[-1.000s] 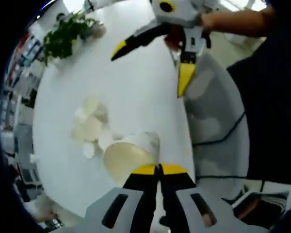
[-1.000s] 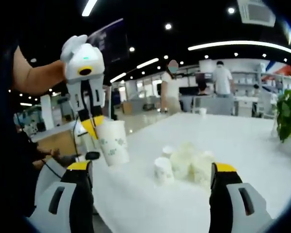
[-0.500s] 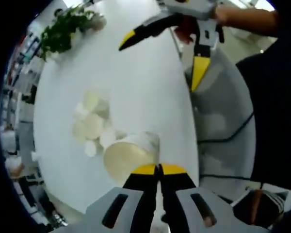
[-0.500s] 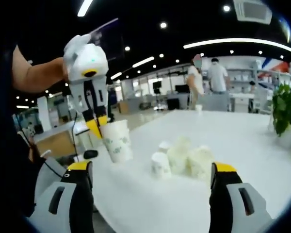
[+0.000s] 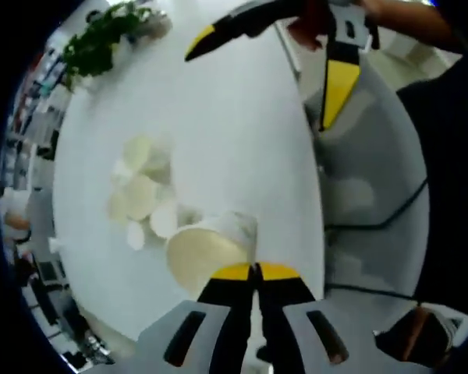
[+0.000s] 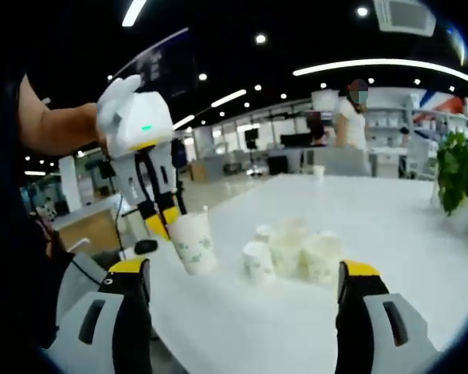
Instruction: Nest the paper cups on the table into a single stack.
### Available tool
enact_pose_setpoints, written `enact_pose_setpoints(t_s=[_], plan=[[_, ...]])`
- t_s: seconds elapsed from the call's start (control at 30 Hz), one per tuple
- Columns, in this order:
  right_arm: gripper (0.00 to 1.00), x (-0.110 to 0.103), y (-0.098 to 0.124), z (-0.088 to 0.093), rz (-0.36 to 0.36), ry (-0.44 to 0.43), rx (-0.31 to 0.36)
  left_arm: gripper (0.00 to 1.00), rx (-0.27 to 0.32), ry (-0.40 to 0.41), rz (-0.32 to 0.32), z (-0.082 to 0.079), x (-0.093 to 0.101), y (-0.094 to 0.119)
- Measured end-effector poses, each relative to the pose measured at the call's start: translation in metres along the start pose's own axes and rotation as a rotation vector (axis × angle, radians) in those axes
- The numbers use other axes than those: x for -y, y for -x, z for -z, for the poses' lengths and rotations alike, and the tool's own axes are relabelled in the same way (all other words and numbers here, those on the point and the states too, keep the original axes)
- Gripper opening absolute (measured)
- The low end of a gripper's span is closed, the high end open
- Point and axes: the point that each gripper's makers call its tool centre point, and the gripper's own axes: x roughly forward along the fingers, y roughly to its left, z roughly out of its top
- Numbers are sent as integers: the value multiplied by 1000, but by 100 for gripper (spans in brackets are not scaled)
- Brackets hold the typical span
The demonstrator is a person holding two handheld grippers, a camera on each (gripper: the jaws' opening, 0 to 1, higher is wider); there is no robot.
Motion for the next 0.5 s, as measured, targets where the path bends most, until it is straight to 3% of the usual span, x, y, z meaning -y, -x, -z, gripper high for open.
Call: enact_pose_setpoints(t_s=[0.5], plan=[[97, 0, -2, 2, -4, -15, -3, 0, 2, 50, -8, 4, 3, -27]])
